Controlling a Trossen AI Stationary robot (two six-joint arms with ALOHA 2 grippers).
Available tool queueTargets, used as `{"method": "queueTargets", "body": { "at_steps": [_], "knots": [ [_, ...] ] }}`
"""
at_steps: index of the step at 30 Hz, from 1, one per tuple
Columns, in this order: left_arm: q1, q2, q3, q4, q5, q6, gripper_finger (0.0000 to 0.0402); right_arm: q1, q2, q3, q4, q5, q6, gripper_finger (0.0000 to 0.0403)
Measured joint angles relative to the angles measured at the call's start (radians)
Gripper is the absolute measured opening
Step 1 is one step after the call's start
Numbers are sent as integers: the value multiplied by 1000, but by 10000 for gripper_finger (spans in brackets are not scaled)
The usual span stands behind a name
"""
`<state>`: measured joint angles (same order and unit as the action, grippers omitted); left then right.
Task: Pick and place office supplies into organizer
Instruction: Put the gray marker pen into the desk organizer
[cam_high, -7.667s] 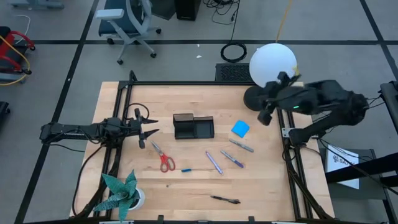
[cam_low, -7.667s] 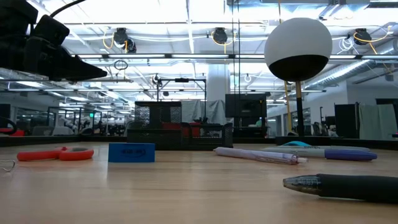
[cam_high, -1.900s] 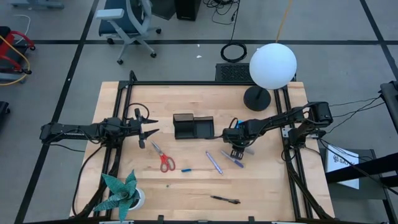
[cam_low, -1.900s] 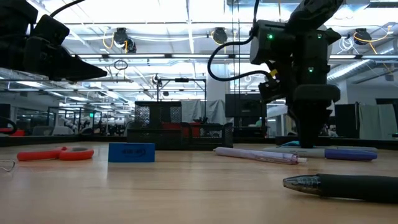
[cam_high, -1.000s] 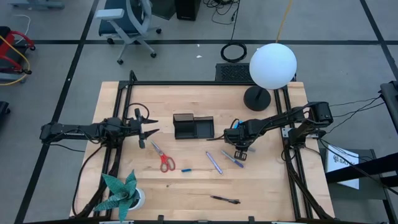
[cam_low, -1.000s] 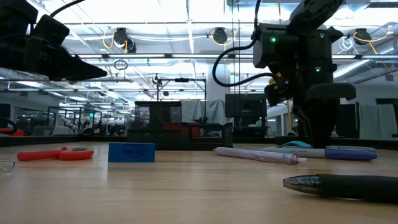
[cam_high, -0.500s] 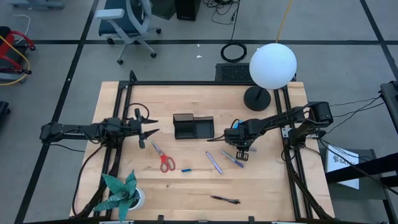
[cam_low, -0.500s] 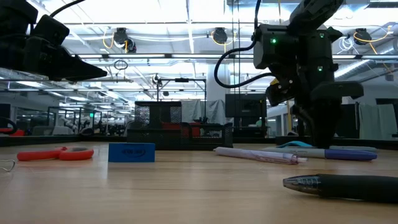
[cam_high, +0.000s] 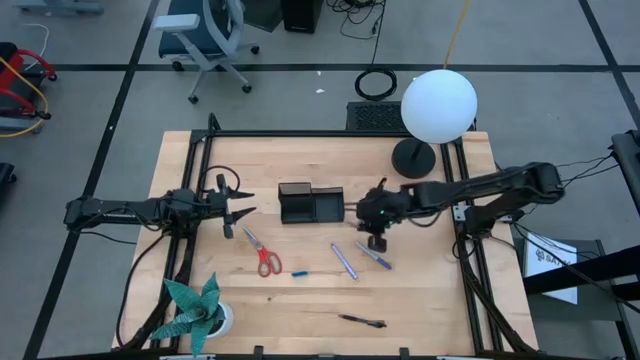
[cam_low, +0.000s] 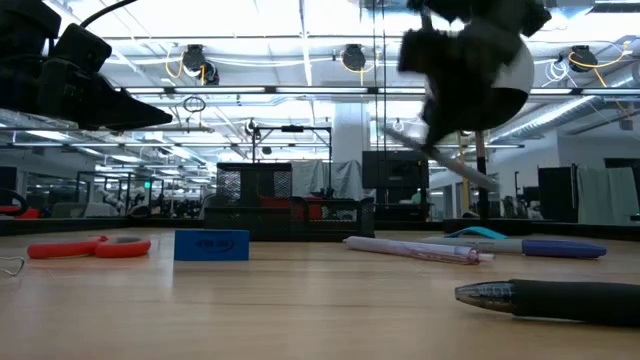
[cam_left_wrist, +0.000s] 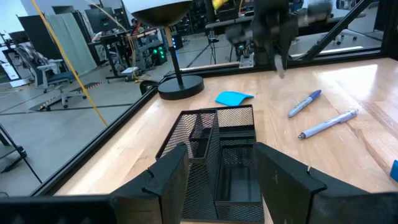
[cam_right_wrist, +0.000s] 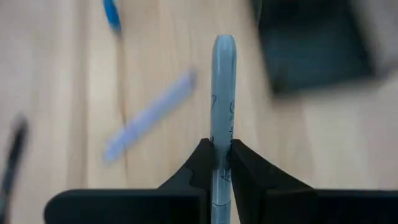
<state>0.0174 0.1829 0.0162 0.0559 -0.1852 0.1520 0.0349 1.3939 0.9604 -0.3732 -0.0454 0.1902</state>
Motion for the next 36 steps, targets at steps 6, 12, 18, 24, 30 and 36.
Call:
{"method": "queueTargets", "body": {
  "at_steps": [6, 12, 18, 24, 30, 36],
  "knots": [
    [0, 0, 0, 0, 1, 0, 189, 6, -30, -45, 461, 86, -127, 24],
    [0, 0, 0, -3, 1, 0, 189, 5, -6, -153, 962, 101, -201, 24],
    [0, 0, 0, 0, 1, 0, 189, -1, -1, -193, 1086, 97, -205, 24],
    [0, 0, 0, 0, 1, 0, 189, -1, 0, -196, 1062, 97, -214, 24],
    [0, 0, 0, 12, 1, -5, 189, -11, 0, -196, 1071, 96, -256, 24],
    [0, 0, 0, 170, 1, -150, 189, -30, 0, -196, 1072, 96, -248, 24]
  ]
}}
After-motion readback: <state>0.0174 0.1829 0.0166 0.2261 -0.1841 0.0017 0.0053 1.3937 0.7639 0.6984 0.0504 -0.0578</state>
